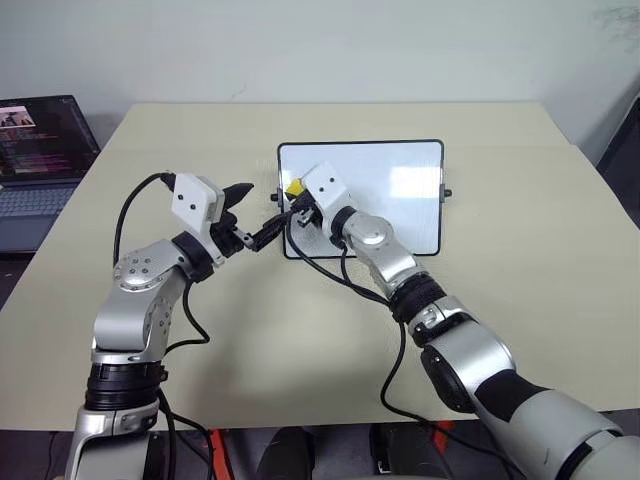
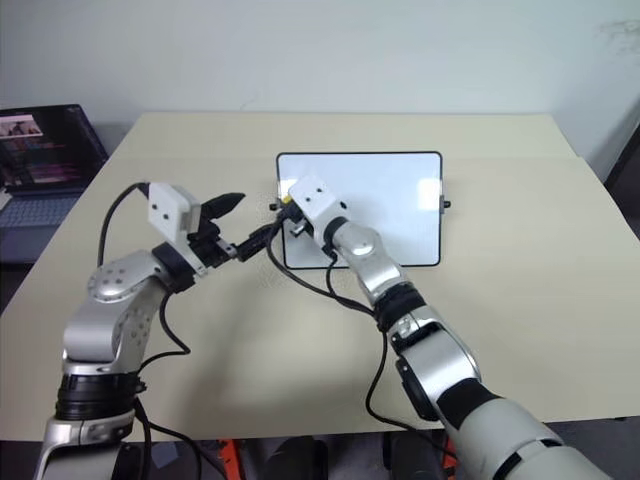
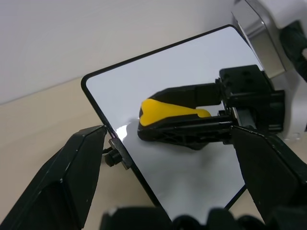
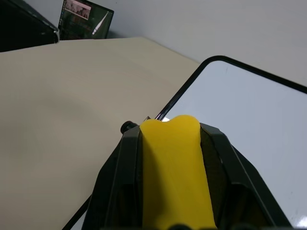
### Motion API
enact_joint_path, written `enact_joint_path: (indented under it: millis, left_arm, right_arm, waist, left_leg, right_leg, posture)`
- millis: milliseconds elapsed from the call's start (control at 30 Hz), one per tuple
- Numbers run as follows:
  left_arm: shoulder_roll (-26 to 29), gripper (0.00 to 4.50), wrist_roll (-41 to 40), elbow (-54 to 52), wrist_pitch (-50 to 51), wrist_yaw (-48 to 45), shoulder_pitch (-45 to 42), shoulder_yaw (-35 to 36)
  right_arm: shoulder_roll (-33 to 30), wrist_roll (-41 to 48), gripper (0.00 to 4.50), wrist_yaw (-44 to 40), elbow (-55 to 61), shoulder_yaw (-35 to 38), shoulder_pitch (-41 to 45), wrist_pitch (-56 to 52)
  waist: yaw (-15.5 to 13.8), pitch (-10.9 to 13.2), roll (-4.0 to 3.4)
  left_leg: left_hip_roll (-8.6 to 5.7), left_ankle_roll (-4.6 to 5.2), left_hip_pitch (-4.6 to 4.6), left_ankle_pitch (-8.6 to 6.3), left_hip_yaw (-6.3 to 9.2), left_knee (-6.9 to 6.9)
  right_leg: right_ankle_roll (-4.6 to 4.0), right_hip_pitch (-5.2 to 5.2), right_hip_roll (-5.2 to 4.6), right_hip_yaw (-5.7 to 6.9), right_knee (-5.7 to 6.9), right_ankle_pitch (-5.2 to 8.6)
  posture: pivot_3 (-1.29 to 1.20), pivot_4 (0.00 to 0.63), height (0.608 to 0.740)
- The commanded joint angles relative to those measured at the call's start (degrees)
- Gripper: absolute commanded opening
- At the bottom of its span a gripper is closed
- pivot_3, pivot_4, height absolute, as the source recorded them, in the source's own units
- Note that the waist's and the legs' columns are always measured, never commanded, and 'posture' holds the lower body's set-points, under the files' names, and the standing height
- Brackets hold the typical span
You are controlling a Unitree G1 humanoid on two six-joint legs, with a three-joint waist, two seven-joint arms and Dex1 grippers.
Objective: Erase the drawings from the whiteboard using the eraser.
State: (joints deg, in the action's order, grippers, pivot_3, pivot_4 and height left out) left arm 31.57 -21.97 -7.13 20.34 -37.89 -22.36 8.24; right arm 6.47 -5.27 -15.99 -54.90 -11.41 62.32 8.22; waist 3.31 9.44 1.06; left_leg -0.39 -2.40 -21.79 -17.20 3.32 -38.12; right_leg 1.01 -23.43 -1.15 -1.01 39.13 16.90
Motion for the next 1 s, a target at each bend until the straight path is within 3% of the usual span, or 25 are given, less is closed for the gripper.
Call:
enact_joint_path:
  millis: [33,533,1000]
  left_arm:
    - [0.40,4.50,-0.82,-3.12,0.08,0.62,0.05,1.51]
    - [0.09,4.50,-1.24,-3.12,0.42,1.48,-0.07,1.45]
    - [-0.26,4.50,-1.01,-1.78,-0.03,1.13,-0.85,1.06]
  right_arm:
    - [-0.13,-2.28,1.29,2.55,-2.25,-0.27,2.81,2.92]
    - [-2.35,-5.59,1.29,1.93,-3.32,-1.36,0.01,1.28]
    - [-10.13,-7.11,1.29,-2.32,12.72,-2.02,-13.82,-6.02]
  waist:
    - [0.00,0.00,0.00]
    - [-0.02,-0.01,0.02]
    - [-1.04,-0.07,0.06]
  left_leg:
    - [0.00,0.00,0.00,0.00,0.00,0.00]
    - [0.00,0.00,0.00,0.00,-0.01,-0.03]
    - [-0.03,0.08,0.03,-0.05,0.04,-0.51]
  right_leg:
    - [0.00,0.00,0.00,0.00,0.00,0.00]
    - [0.00,0.00,-0.01,0.00,0.06,0.00]
    - [0.00,0.07,-0.02,0.00,0.53,0.00]
  posture:
    - [0.00,0.150,0.740]
    - [0.00,0.150,0.740]
    - [0.00,0.150,0.740]
